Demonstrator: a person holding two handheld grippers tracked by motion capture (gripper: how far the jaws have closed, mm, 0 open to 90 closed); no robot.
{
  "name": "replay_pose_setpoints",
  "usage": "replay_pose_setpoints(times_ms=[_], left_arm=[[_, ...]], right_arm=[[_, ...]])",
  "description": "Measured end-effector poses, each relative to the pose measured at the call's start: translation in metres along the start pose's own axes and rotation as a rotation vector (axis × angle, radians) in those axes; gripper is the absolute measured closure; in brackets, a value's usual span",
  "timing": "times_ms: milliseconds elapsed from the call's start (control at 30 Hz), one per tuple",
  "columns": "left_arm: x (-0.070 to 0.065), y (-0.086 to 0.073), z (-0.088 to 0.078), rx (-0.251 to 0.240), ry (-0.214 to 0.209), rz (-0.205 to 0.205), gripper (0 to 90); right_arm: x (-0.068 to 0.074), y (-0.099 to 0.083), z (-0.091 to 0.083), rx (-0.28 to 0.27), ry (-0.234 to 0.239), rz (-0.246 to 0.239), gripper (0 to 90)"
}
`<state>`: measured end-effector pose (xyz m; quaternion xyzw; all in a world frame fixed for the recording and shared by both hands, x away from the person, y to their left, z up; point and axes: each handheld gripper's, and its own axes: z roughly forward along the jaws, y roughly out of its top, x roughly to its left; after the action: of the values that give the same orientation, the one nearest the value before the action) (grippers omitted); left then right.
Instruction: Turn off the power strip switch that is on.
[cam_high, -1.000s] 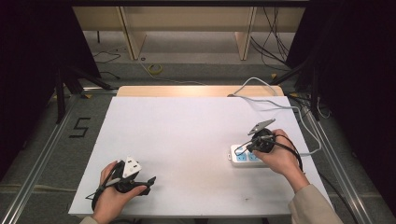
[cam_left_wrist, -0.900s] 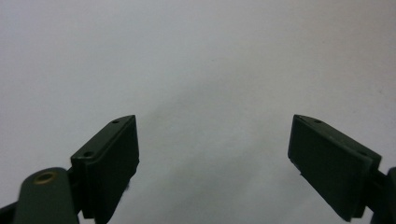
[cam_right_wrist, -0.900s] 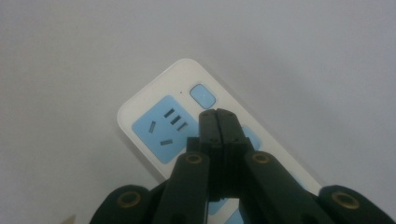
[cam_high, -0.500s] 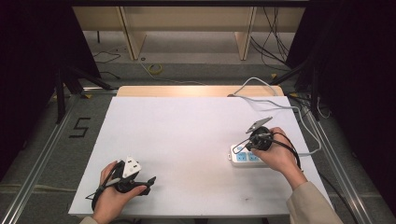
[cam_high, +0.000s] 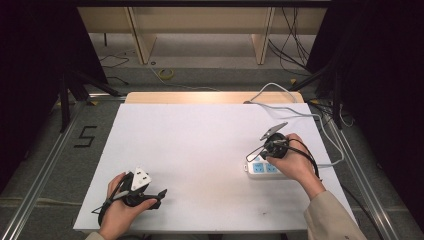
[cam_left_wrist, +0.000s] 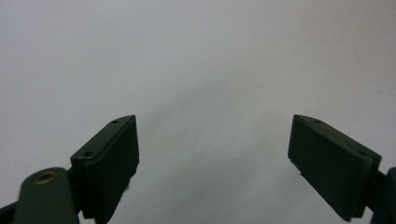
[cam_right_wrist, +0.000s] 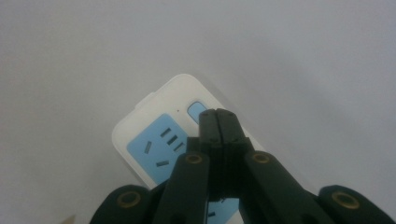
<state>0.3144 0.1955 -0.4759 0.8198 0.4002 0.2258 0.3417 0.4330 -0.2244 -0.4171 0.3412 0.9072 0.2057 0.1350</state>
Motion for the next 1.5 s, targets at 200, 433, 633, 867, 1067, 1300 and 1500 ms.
replay_pose_setpoints(times_ms=[200,433,633,867,1067,1300,1500], left_arm=[[0.0,0.0,0.0,0.001,-0.001,0.003,16.1],[0.0,0.0,0.0,0.0,-0.001,0.0,16.2],[0.0,0.0,0.0,0.0,-0.002,0.003,16.2],[0.0,0.0,0.0,0.0,-0.002,0.004,16.2],[0.0,0.0,0.0,-0.001,-0.003,0.003,16.2],[0.0,0.0,0.0,-0.001,-0.003,0.004,16.2],[0.0,0.0,0.0,-0.001,-0.003,0.003,16.3]], right_arm=[[-0.001,0.003,0.003,0.008,0.005,0.002,90.0],[-0.001,0.007,0.006,0.015,0.01,-0.001,90.0],[-0.001,0.009,0.01,0.023,0.015,0.001,90.0],[-0.001,0.011,0.015,0.03,0.027,0.006,90.0],[-0.001,0.013,0.017,0.039,0.027,0.006,90.0],[0.0,0.015,0.021,0.049,0.031,0.002,90.0],[0.0,0.016,0.023,0.053,0.036,0.004,90.0]])
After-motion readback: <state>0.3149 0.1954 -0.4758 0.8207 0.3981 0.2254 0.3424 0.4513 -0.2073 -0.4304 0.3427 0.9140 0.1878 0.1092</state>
